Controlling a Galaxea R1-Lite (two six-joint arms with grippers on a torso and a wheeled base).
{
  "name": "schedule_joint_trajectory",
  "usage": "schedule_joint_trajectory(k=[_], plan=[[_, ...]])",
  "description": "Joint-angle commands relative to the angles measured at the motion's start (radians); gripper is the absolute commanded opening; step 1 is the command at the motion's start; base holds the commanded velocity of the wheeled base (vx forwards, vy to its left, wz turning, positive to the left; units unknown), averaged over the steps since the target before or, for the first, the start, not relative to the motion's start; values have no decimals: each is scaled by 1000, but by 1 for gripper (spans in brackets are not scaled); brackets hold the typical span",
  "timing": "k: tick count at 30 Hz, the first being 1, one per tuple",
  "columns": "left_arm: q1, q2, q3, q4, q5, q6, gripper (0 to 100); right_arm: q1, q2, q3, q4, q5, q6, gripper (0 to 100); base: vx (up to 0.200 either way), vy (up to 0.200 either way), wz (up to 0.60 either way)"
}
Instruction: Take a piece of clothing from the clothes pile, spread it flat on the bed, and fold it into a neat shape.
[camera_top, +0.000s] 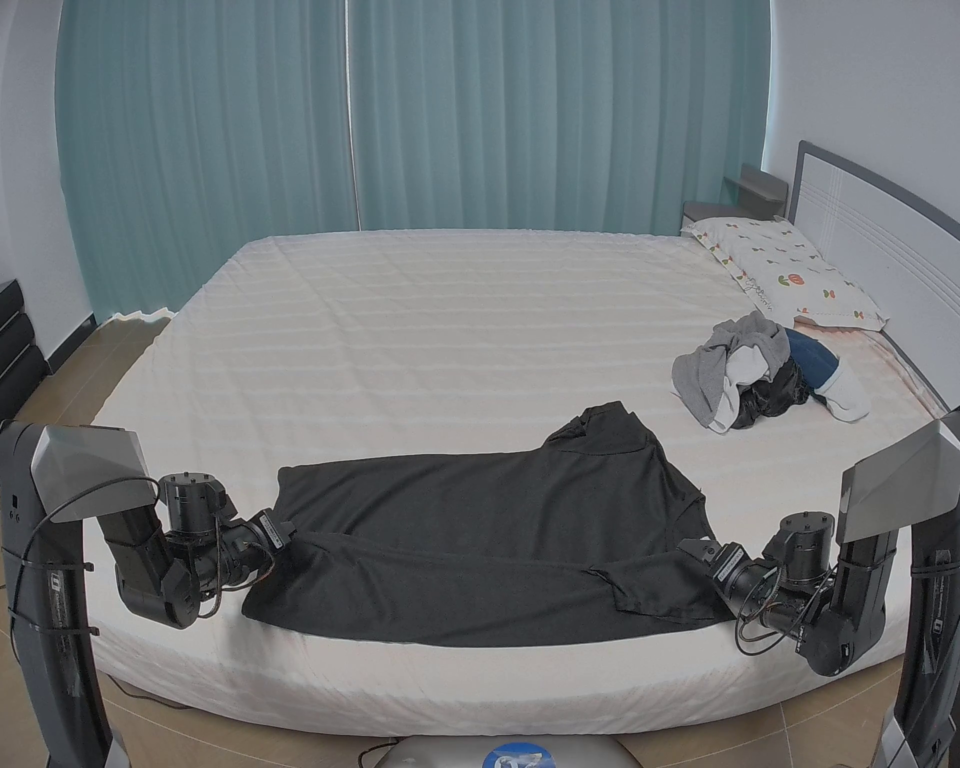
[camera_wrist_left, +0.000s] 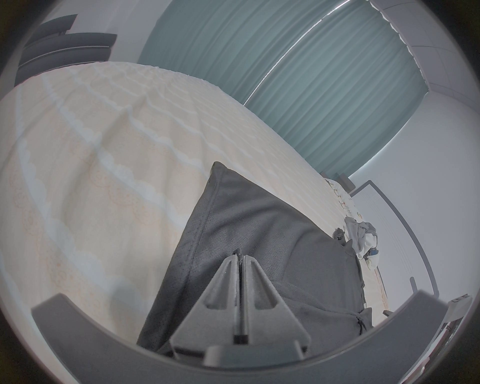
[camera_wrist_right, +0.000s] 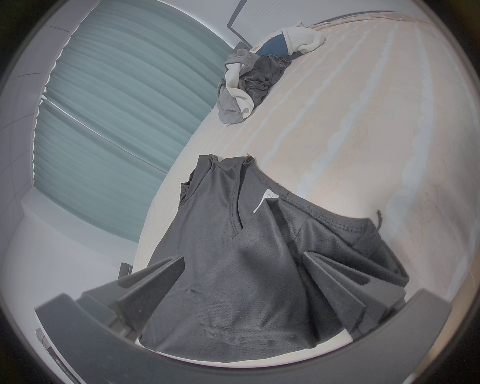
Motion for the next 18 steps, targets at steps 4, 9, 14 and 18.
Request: schedule_joint_trajectory(k=[4, 9, 14, 18], plan=[[0, -73, 72, -33, 5, -27, 0, -7, -97, 13, -9, 2, 5, 100, 0, 0, 0], [2, -128, 104, -36, 5, -91, 0, -9, -128, 42, -9, -3, 7, 100, 0, 0, 0], [0, -148, 133, -36, 3, -94, 0, -10, -142, 54, -9, -3, 7, 100, 0, 0, 0], [3, -140, 130, -36, 3, -94, 0, -52, -139, 51, -9, 16, 2, 100, 0, 0, 0]])
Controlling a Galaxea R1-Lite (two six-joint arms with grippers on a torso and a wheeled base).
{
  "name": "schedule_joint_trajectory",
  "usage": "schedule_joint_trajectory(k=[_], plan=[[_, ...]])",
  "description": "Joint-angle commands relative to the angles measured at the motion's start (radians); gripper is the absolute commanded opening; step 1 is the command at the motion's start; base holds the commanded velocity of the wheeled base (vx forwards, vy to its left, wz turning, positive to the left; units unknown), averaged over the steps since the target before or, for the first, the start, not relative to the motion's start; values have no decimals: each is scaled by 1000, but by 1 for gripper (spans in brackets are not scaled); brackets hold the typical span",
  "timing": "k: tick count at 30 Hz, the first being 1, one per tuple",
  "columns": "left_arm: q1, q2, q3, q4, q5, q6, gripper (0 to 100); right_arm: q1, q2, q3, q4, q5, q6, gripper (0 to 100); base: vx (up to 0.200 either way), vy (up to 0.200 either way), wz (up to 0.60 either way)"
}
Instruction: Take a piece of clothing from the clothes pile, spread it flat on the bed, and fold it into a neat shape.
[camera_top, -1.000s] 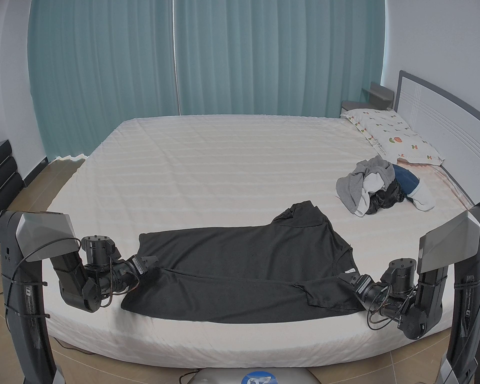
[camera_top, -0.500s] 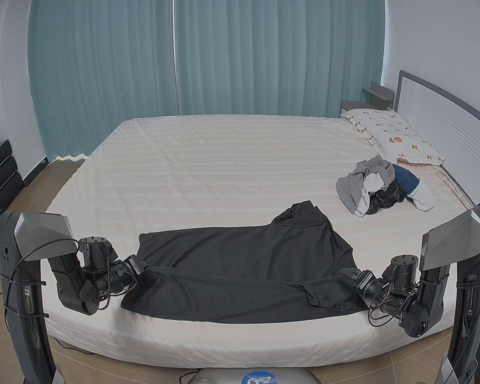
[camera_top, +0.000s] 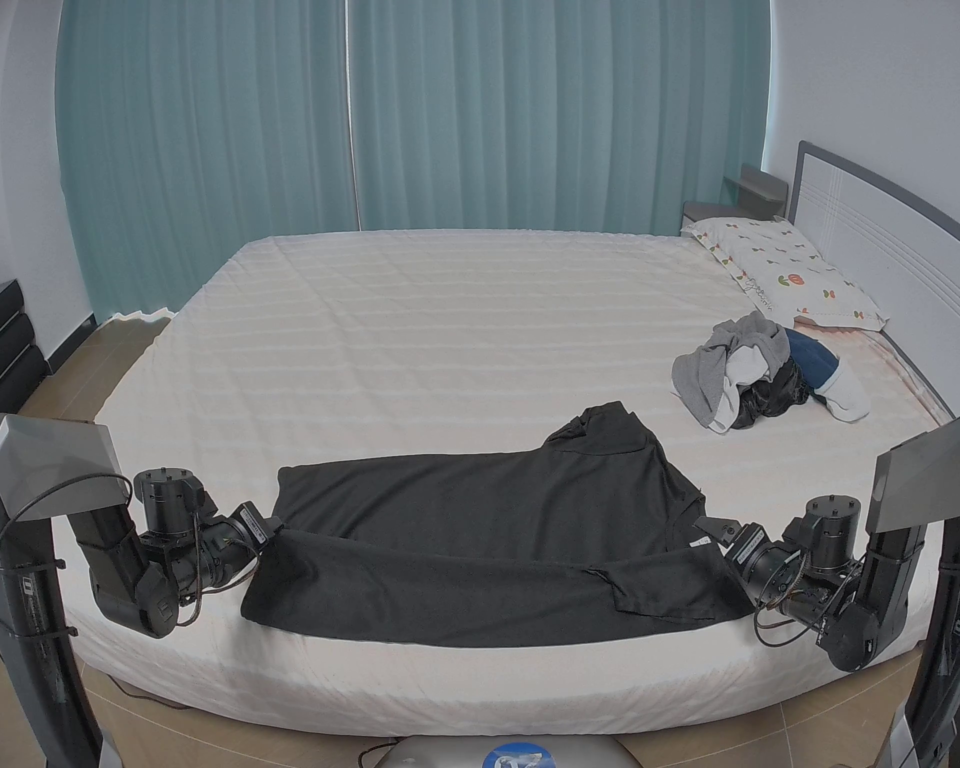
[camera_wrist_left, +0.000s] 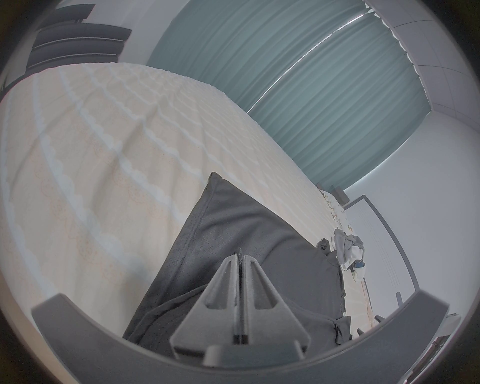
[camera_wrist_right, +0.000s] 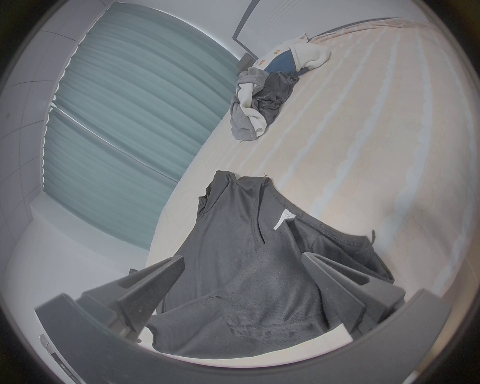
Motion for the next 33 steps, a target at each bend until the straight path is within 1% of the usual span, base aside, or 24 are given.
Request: schedule_joint_trajectory(k=[1, 4, 5, 6, 7, 8, 10, 11, 12, 13, 15, 17, 19, 20, 23, 24, 33], plan=[[5, -6, 0, 0, 0, 0, 0, -38, -5, 6, -9, 26, -5, 100, 0, 0, 0], [8, -3, -5, 0, -2, -2, 0, -60, -2, 18, -9, 79, -12, 100, 0, 0, 0], [10, -2, -5, 0, -2, -2, 0, -77, -2, 19, -9, 115, -15, 100, 0, 0, 0], [12, 0, -6, 0, -2, -2, 0, -87, -2, 18, -9, 136, -21, 100, 0, 0, 0], [12, 0, -6, 0, -2, -4, 0, -90, -2, 16, -9, 139, -21, 100, 0, 0, 0], [15, 0, -8, 0, -3, -7, 0, -123, 6, 6, -9, 196, -53, 100, 0, 0, 0], [19, 0, -5, 0, -10, -8, 0, -147, 26, -2, -9, 260, -84, 100, 0, 0, 0], [21, 0, -3, 0, -13, -8, 0, -150, 33, 1, -9, 283, -91, 100, 0, 0, 0], [21, 0, -2, 0, -13, -8, 0, -152, 35, 1, -9, 288, -94, 100, 0, 0, 0], [22, 1, -2, 0, -14, -14, 0, -152, 47, -4, -7, 306, -113, 100, 0, 0, 0], [22, 1, -6, 0, -16, -27, 0, -150, 52, -10, -4, 316, -127, 100, 0, 0, 0], [21, 0, -9, 0, -17, -45, 0, -143, 69, -60, 27, 320, -170, 100, 0, 0, 0], [21, 0, -9, 0, -17, -46, 0, -143, 70, -63, 30, 320, -174, 100, 0, 0, 0], [22, 0, -8, 0, -17, -46, 0, -139, 87, -111, 82, 323, -208, 100, 0, 0, 0], [22, 1, -9, 0, -17, -46, 0, -132, 104, -137, 102, 325, -208, 100, 0, 0, 0], [22, 3, -11, 0, -17, -46, 0, -124, 138, -158, 99, 323, -208, 100, 0, 0, 0], [22, -3, -9, 0, -17, -48, 0, -130, 188, -212, 99, 323, -206, 100, 0, 0, 0]])
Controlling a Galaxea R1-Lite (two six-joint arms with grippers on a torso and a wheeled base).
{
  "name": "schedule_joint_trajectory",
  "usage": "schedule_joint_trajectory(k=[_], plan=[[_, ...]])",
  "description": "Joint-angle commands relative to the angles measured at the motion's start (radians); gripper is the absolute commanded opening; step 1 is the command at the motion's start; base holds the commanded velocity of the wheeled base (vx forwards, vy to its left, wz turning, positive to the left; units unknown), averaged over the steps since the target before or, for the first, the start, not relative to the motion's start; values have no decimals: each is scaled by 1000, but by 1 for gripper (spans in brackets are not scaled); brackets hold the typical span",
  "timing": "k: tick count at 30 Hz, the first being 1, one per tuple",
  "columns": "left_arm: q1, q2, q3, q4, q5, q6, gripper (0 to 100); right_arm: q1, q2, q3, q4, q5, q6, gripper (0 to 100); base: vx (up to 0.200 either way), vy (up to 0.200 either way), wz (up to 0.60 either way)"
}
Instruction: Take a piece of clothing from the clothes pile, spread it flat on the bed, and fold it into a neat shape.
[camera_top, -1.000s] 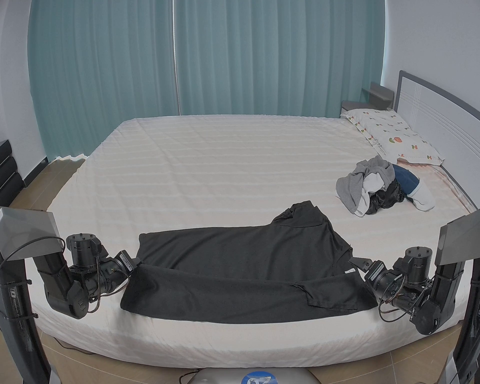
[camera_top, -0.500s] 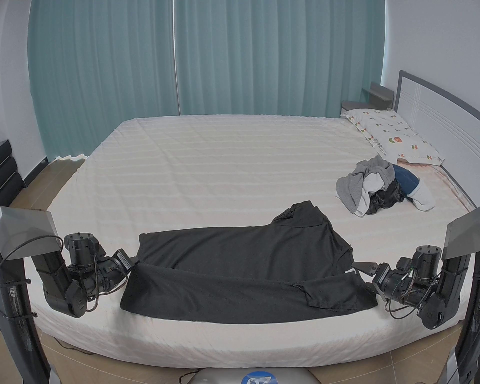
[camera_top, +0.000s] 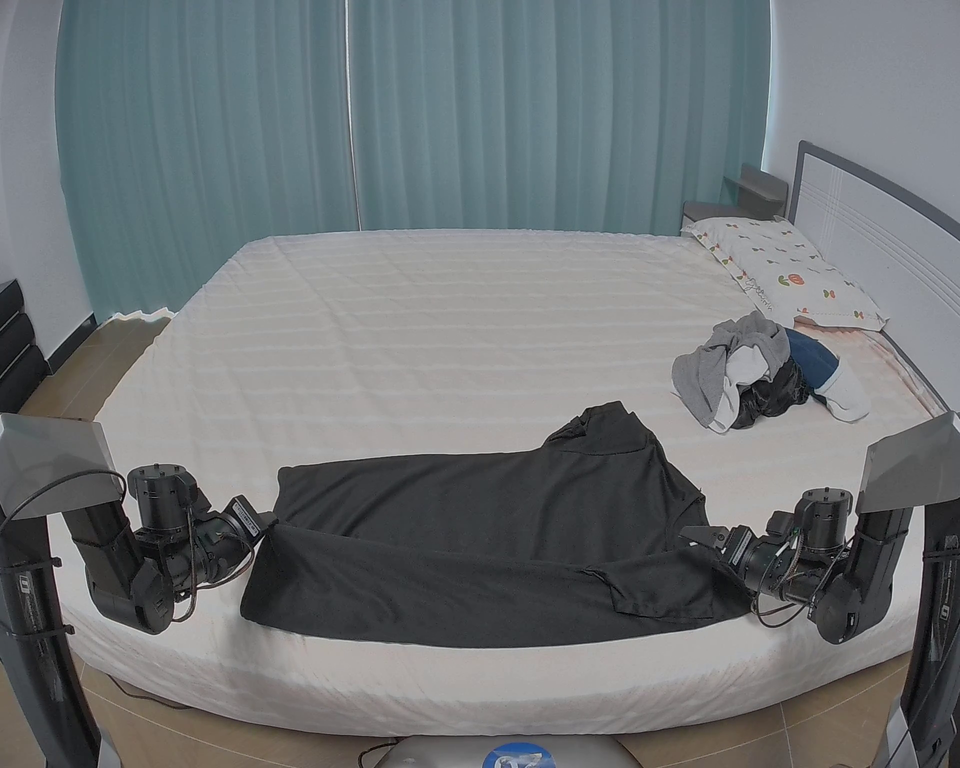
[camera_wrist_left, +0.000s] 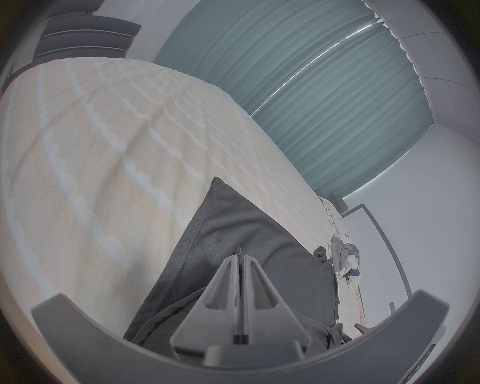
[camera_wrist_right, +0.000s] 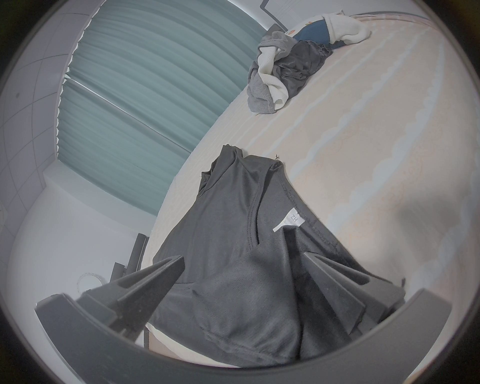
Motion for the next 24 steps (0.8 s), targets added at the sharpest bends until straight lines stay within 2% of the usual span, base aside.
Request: schedule_joint_trajectory(k=[1, 6, 7, 13, 19, 24], plan=[[1, -1, 1, 0, 0, 1, 0, -2, 38, -24, 4, 1, 0, 100, 0, 0, 0], [1, -1, 1, 0, -2, -1, 0, -5, 44, -49, 7, 1, -2, 100, 0, 0, 0], [1, 1, 1, 0, -2, -1, 0, -3, 58, -67, 12, 1, -2, 0, 0, 0, 0], [1, -3, 10, 0, -2, -4, 0, -2, 75, -57, -25, -16, -5, 0, 0, 0, 0], [1, -29, 10, 0, 0, -45, 0, -14, 56, -11, -110, -18, 7, 0, 0, 0, 0], [5, -101, 43, 0, 12, -39, 0, -17, -79, 57, -110, -18, 69, 0, 0, 0, 0]])
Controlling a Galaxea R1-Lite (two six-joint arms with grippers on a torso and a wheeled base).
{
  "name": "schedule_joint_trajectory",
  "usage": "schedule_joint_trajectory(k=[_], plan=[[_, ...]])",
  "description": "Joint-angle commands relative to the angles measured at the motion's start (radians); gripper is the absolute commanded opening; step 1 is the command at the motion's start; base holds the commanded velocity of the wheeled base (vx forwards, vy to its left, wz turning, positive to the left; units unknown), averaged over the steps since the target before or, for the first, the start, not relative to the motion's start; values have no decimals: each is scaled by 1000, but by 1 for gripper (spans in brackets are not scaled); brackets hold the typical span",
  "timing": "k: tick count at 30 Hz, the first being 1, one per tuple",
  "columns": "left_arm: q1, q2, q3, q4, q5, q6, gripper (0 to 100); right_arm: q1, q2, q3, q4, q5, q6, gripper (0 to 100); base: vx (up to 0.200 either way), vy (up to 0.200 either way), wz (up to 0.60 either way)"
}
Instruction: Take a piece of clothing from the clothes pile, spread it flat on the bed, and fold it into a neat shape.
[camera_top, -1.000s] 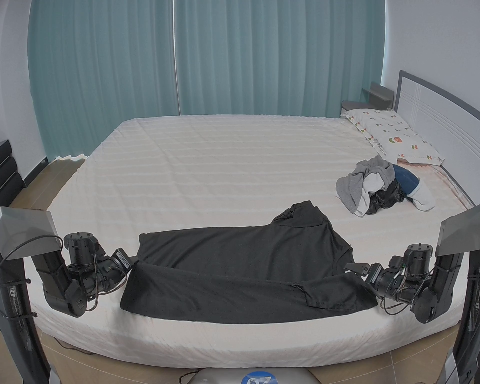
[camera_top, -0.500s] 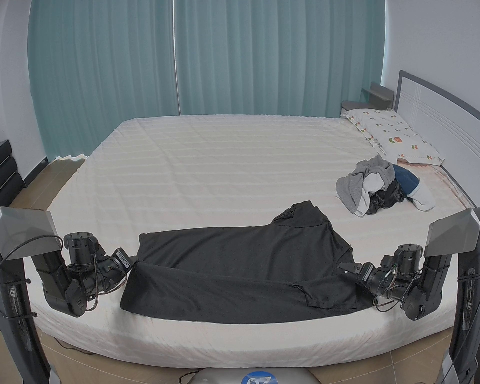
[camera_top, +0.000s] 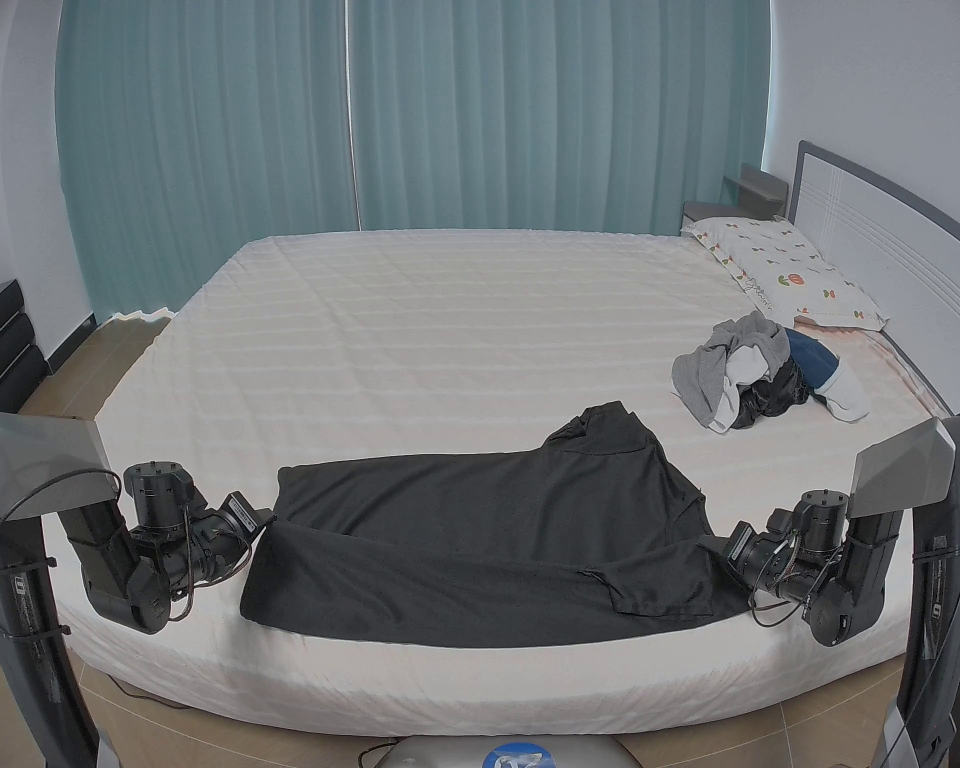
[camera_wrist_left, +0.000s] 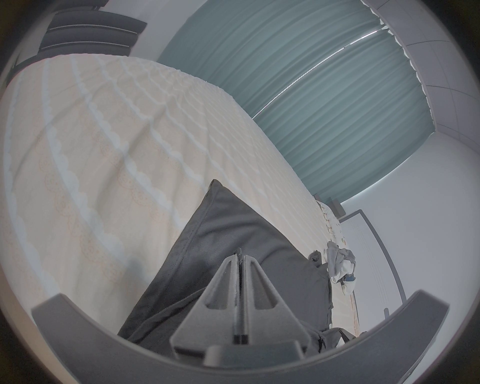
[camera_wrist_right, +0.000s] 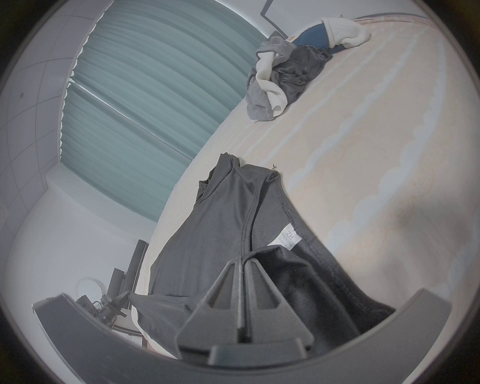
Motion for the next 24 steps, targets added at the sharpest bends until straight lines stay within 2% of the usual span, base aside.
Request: schedule_joint_trajectory(k=[1, 20, 24], plan=[[4, -72, 31, 0, 6, 1, 0, -4, -115, 59, -12, 1, 40, 0, 0, 0, 0], [33, -247, 210, 0, 11, 4, 0, -4, -484, 338, -12, 16, 49, 0, 0, 0, 0], [50, -296, 286, 0, -20, -4, 0, -5, -534, 387, -12, 35, 49, 0, 0, 0, 0]])
